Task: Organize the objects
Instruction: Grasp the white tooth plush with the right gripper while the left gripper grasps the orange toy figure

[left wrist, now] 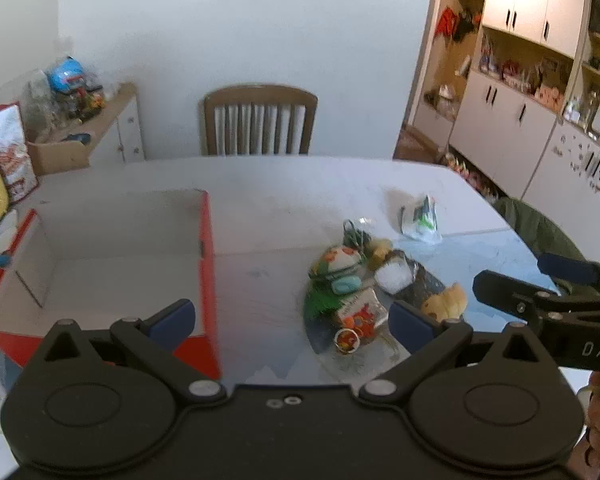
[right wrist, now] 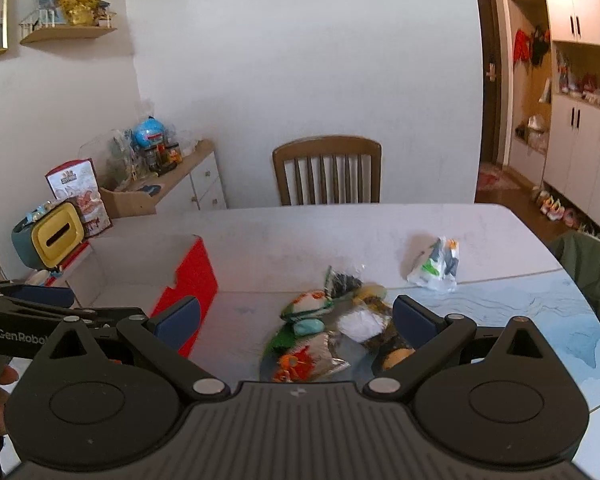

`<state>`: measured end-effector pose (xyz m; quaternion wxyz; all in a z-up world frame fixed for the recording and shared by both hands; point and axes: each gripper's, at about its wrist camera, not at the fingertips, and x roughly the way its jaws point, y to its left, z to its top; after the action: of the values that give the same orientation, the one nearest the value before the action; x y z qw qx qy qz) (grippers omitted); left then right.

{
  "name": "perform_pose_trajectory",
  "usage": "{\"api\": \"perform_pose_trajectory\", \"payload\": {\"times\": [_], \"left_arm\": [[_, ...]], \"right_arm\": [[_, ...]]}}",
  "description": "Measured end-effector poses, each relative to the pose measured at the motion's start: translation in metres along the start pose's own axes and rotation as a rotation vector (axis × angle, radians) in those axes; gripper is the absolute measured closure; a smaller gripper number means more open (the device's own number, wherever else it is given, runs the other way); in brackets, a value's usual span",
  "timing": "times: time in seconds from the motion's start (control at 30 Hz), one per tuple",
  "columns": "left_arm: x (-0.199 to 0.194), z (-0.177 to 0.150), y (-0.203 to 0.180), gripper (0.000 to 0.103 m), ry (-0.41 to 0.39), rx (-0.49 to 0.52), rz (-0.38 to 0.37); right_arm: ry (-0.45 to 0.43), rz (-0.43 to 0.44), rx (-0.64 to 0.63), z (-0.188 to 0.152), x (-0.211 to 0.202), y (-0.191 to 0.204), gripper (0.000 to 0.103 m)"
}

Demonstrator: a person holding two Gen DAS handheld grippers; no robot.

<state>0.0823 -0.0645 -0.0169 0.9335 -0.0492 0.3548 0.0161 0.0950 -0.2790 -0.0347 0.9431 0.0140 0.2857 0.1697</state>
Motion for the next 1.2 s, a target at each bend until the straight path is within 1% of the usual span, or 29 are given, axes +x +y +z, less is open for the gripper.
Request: {"api": "perform_pose_trajectory", "payload": {"times": [0.2, 0.33, 0.4, 0.47, 0.57, 0.63, 0.77, 0.83, 0.9, 0.93, 1.03, 1.07, 1.13, 1.2], "left_arm": [[0.038, -0.003, -0.014, 0.000, 0.138, 0.012, -0.001], [0.057, -0.005, -0.023, 0.000, 0.144, 0.021, -0.008], [0.067, -0.005, -0.025, 0.000, 0.157, -0.003, -0.033], [0.080, -0.006, -0.025, 0.000, 0.173, -0.022, -0.024], [0.097, -0.010, -0.031, 0.000, 0.180, -0.013, 0.006], [0.105, -0.013, -0.035, 0.001, 0.188, -0.010, 0.007], [0.120, -0.018, -0.043, 0.001, 0.204, 0.001, 0.013], [0.128, -0.020, -0.043, 0.001, 0.225, -0.028, 0.020], [0.136, -0.022, -0.044, 0.002, 0.230, -0.035, 0.022], [0.140, -0.023, -0.046, 0.004, 0.232, -0.029, 0.026], [0.152, -0.027, -0.049, 0.010, 0.240, -0.006, 0.043], [0.155, -0.028, -0.050, 0.011, 0.243, -0.006, 0.050], [0.161, -0.029, -0.048, 0.016, 0.248, -0.014, 0.054], [0.164, -0.029, -0.047, 0.018, 0.249, -0.028, 0.053]], "right_arm": [[0.050, -0.041, -0.002, -0.005, 0.020, -0.032, 0.001], [0.087, -0.064, 0.000, -0.014, 0.032, -0.054, 0.001], [0.103, -0.071, -0.003, -0.019, 0.036, -0.062, 0.001], [0.125, -0.071, -0.007, -0.026, 0.042, -0.069, 0.001], [0.167, -0.070, -0.026, -0.038, 0.053, -0.075, 0.001], [0.199, -0.067, -0.044, -0.047, 0.062, -0.078, 0.003], [0.262, -0.046, -0.051, -0.061, 0.079, -0.085, 0.005], [0.275, -0.041, -0.062, -0.066, 0.086, -0.087, 0.006], [0.293, -0.040, -0.068, -0.070, 0.093, -0.090, 0.007], [0.303, -0.036, -0.068, -0.073, 0.096, -0.092, 0.010], [0.332, -0.036, -0.066, -0.079, 0.106, -0.099, 0.012], [0.340, -0.036, -0.063, -0.080, 0.109, -0.101, 0.012], [0.355, -0.031, -0.052, -0.082, 0.113, -0.105, 0.017], [0.363, -0.026, -0.046, -0.083, 0.115, -0.110, 0.018]]}}
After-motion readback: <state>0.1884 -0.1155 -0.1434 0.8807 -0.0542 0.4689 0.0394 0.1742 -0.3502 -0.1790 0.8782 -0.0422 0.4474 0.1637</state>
